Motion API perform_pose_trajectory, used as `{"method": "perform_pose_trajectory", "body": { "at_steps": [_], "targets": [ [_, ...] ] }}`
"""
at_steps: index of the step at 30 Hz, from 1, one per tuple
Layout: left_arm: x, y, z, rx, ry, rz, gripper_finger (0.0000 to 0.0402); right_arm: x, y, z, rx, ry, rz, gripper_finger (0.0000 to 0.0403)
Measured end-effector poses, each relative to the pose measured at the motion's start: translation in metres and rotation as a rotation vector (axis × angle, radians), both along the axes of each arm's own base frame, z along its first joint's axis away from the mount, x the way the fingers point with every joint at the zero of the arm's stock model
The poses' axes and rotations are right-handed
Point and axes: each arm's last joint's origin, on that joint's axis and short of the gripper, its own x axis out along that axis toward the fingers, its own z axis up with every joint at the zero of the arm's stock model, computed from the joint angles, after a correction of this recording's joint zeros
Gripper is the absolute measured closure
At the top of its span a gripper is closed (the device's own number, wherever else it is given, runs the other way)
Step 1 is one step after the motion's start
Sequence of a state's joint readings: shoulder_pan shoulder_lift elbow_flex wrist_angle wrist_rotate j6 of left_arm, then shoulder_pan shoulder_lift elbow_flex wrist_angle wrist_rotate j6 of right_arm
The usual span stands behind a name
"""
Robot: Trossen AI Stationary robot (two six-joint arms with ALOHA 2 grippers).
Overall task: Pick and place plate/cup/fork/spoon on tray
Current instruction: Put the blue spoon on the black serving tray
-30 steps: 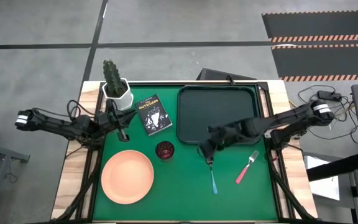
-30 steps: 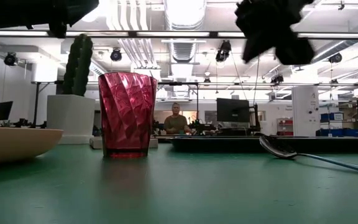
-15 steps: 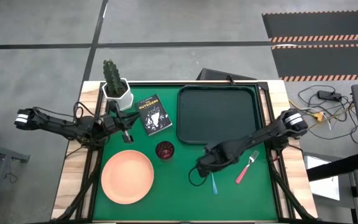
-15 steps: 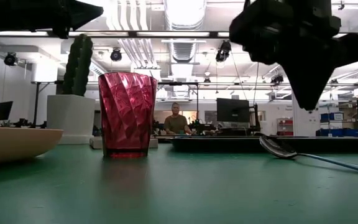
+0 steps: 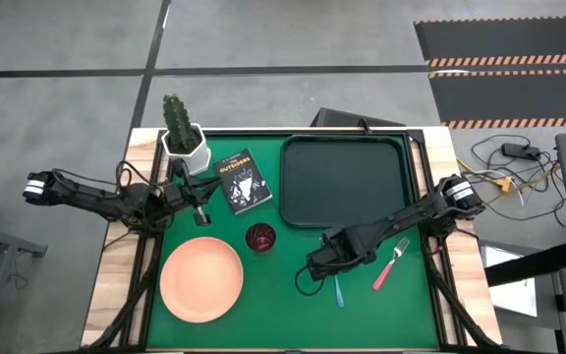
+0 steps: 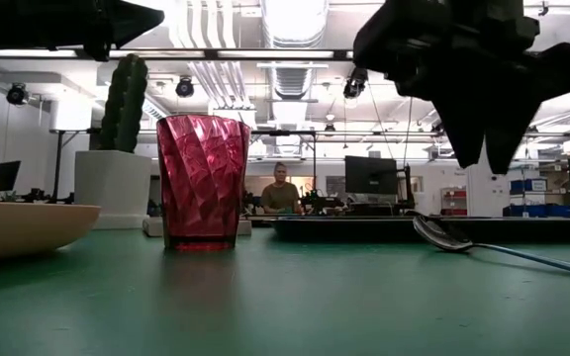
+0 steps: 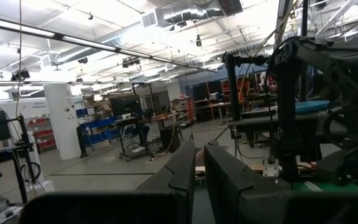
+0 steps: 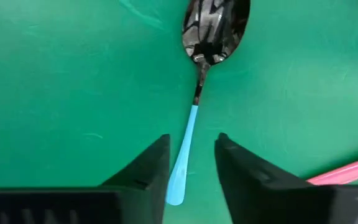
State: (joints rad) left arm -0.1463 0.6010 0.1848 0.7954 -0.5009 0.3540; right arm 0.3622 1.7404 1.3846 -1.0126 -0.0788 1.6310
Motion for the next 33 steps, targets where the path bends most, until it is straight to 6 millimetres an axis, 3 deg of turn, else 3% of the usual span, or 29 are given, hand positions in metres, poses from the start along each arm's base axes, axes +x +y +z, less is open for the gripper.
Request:
{"method": "perform_pose_trajectory", "body": {
  "at_steps": [5, 11, 20, 27, 33],
  "targets": [
    [0.000, 0.000, 0.000, 0.000, 0.000, 0.000, 0.0384, 0.002, 0.003, -0.006, -0.001, 0.008, -0.022, 0.0239],
    [0.000, 0.000, 0.000, 0.000, 0.002, 0.000, 0.0384, 0.008, 0.006, -0.022, -0.013, 0.026, -0.009, 0.0223],
    [0.000, 0.000, 0.000, -0.001, 0.002, 0.000, 0.0384, 0.016, 0.005, -0.057, -0.052, 0.102, 0.065, 0.0240],
    [0.000, 0.000, 0.000, -0.001, 0.002, 0.000, 0.0384, 0.019, 0.004, -0.066, -0.055, 0.120, 0.088, 0.0247],
    [0.000, 0.000, 0.000, -0.001, 0.002, 0.000, 0.0384, 0.020, 0.003, -0.066, -0.037, 0.112, 0.083, 0.0308]
  ]
}}
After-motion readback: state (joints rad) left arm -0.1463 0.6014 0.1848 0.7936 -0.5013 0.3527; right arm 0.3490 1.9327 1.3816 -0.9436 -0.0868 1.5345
